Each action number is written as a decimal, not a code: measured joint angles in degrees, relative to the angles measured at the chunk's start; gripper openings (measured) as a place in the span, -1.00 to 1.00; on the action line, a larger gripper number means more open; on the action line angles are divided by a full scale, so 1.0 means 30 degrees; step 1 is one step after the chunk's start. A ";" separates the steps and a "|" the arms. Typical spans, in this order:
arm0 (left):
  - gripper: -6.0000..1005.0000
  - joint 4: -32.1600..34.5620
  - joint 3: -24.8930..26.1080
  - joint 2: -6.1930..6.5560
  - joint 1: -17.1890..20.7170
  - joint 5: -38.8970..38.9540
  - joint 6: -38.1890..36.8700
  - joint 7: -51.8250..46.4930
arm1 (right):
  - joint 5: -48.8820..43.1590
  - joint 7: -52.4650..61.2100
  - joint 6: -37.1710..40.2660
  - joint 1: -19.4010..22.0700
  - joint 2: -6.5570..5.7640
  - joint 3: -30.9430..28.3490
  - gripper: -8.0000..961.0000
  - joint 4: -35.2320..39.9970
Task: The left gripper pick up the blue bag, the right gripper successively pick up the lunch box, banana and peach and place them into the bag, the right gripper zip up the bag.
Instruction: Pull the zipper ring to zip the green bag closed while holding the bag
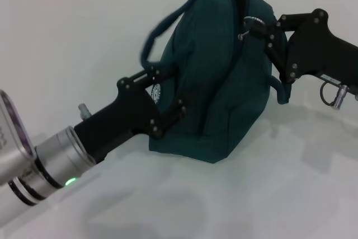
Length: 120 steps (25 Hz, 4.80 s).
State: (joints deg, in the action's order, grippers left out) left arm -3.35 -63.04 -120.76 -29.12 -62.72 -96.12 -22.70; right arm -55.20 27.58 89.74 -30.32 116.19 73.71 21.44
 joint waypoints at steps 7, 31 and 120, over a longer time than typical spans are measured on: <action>0.02 0.0003 0.0009 0.0001 -0.0468 0.0140 -0.0524 -0.1473 | -0.0012 -0.0040 -0.0105 -0.0044 0.0000 0.0188 -0.97 0.0000; -0.71 0.0043 -0.0165 0.0001 -0.0649 -0.0059 -0.0466 -0.1028 | 0.0722 -0.0007 0.0031 -0.0086 -0.0001 0.1668 -0.97 0.0001; -0.88 0.0820 -0.0003 0.0014 0.0735 0.3345 -0.0263 0.3735 | 0.6671 0.0750 -0.3491 -0.0928 -0.0006 0.2027 -0.96 -0.1643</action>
State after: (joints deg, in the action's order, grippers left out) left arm -0.89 -63.05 -120.72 -26.92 -52.68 -96.91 -11.49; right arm -35.19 29.83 79.26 -33.11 116.17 79.79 16.51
